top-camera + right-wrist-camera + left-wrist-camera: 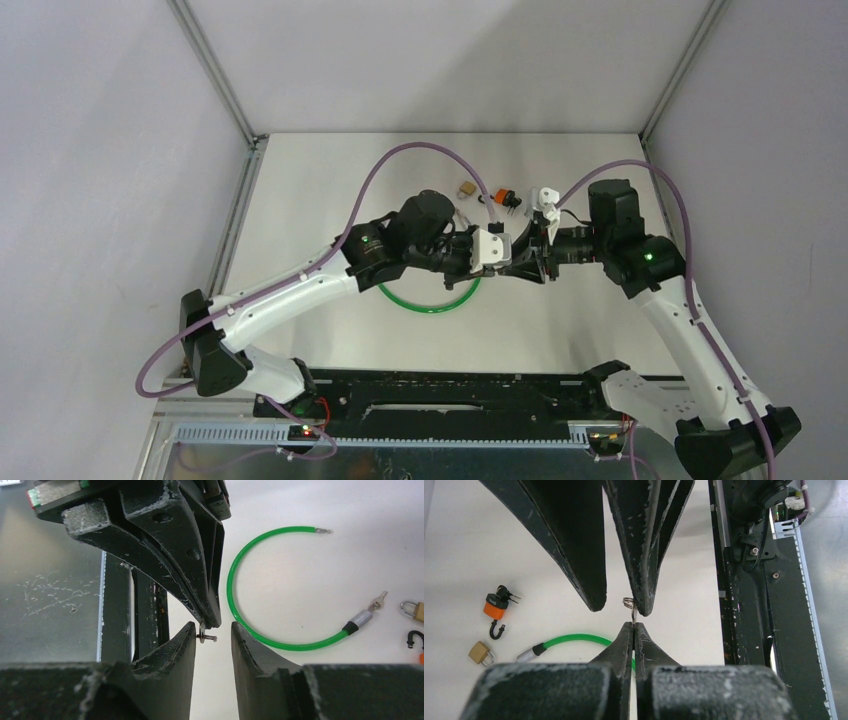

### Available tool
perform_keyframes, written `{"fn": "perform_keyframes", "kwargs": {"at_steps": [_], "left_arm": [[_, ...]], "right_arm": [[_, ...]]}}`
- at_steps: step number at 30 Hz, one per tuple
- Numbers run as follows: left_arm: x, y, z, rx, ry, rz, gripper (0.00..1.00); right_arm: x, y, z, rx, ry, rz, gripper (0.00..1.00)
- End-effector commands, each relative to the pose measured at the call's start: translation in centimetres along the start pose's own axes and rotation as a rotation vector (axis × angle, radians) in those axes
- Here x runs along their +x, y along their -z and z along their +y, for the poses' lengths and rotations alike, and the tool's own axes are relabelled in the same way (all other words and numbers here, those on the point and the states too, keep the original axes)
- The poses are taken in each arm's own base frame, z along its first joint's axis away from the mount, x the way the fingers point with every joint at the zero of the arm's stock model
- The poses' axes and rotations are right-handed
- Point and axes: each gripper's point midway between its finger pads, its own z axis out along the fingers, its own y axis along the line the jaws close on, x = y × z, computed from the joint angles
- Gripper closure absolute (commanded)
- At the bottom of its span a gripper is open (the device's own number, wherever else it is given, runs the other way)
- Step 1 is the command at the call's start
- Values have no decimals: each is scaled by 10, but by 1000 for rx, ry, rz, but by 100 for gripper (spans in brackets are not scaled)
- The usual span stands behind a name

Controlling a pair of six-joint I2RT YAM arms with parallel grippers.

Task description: Unlock with the key

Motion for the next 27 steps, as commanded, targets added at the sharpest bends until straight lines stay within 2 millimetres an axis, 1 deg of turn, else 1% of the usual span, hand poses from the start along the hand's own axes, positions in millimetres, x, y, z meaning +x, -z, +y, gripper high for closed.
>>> {"fn": "perform_keyframes", "kwargs": {"at_steps": [1, 7, 13, 16, 21, 22, 25, 27], "left_arm": [[-26, 6, 9, -38, -55, -48, 100], [-24, 5, 10, -42, -54, -40, 100], [-25, 4, 11, -43, -52, -42, 100], [-25, 4, 12, -47, -53, -41, 100], [-26, 6, 13, -59, -54, -44, 100], [-27, 7, 14, -61, -55, -46, 100], [-27, 7, 13, -62, -54, -45, 100], [-25, 7, 13, -60, -55, -42, 100]], "right_arm": [[-4, -4, 2, -35, -4, -15, 67], [-2, -7, 2, -44, -10, -7, 78], [0, -6, 3, -45, -5, 0, 95], [2, -6, 4, -48, -6, 6, 100], [3, -6, 3, -40, 1, 13, 99], [4, -6, 3, -39, 0, 16, 96], [5, -6, 1, -26, 2, 24, 82], [3, -6, -1, -11, 6, 21, 75]]}}
